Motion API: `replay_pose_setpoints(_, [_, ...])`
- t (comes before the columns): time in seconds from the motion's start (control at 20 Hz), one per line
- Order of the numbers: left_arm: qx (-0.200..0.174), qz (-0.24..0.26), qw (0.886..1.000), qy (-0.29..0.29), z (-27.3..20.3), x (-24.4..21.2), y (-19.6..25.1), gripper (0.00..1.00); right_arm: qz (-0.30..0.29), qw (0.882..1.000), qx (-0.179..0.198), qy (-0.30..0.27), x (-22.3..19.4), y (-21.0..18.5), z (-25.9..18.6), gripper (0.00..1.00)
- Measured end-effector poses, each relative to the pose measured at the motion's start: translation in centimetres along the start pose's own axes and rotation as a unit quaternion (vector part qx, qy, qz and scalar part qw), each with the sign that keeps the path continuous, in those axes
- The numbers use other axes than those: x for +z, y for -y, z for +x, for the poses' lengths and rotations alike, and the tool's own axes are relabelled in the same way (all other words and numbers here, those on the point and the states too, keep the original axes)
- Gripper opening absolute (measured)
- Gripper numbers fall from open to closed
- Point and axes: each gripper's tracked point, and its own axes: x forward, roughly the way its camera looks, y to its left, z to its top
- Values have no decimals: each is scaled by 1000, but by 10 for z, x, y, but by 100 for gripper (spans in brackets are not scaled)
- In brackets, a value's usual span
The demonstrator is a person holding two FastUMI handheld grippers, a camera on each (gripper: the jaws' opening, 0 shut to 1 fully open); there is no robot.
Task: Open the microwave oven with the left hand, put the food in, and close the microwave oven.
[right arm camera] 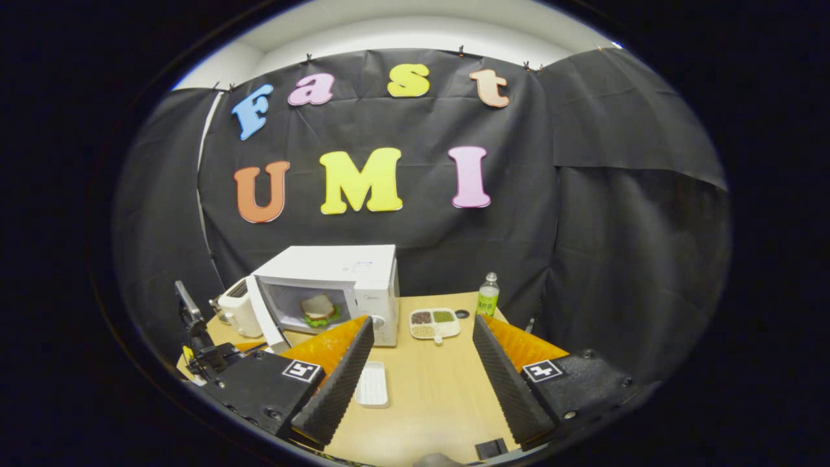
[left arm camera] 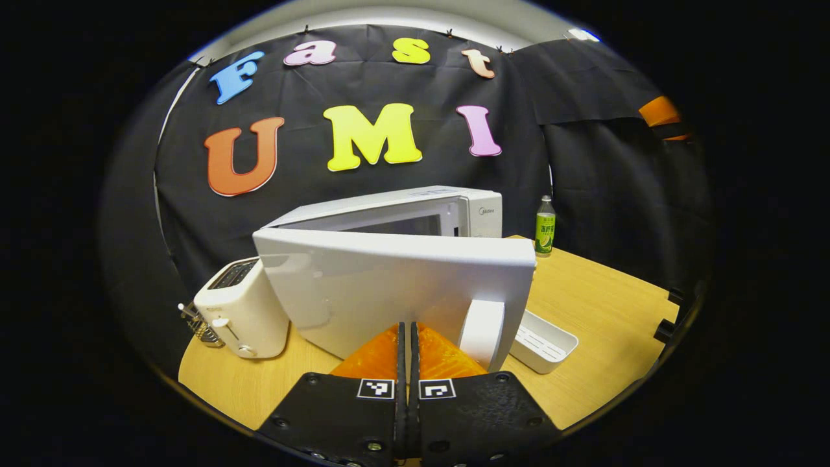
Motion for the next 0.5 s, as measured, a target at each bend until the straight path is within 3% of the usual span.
replay_pose_setpoints(0.5, [-20,11,1000,10,83,33,36,0,11,1000,-16,-17,-5,41,18,98])
